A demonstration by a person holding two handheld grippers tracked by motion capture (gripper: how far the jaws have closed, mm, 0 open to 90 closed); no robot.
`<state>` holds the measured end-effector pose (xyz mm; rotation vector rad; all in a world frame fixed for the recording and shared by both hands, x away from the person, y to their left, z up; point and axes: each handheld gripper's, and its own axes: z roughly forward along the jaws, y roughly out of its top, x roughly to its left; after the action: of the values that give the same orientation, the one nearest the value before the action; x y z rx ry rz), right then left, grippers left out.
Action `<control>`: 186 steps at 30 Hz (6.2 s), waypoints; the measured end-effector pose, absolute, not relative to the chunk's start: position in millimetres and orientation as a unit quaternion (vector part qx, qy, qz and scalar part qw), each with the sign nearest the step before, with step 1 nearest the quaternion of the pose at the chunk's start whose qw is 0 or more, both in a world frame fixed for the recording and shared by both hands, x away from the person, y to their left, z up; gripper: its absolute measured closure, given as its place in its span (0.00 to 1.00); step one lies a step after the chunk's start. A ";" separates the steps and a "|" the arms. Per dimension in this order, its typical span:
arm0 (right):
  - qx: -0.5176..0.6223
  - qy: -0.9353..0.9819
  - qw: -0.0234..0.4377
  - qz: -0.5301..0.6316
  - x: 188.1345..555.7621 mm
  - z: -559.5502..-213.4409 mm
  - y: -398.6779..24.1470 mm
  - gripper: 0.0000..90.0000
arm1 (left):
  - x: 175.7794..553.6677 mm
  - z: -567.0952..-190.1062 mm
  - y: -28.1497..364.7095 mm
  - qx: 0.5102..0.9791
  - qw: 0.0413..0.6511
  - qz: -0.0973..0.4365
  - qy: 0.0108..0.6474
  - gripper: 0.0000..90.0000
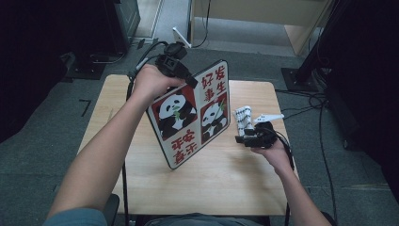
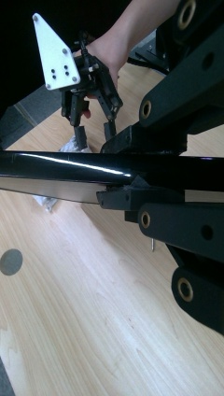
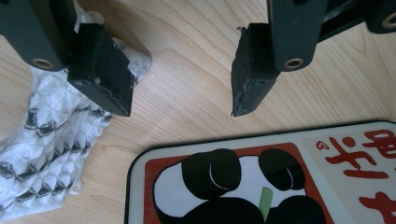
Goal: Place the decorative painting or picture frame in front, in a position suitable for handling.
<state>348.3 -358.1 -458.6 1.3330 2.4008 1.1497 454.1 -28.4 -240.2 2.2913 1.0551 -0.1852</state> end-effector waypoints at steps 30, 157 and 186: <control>0.434 0.816 0.074 0.375 351.3 -462.2 -350.9 0.45 | 462.9 -255.6 -14.1 0.863 0.293 -0.045 0.409 0.27; 0.488 0.782 0.134 0.363 414.4 -453.7 -396.4 0.51 | 371.2 -369.7 117.3 0.790 0.406 -0.043 0.458 0.54; 0.522 0.788 0.093 0.313 428.3 -491.9 -382.7 0.82 | 338.3 -394.8 125.0 0.788 0.416 -0.044 0.451 0.53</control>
<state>428.3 -382.7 -491.9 1.5486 2.3400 0.9294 338.3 125.0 -394.8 1.9800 1.1337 -0.1095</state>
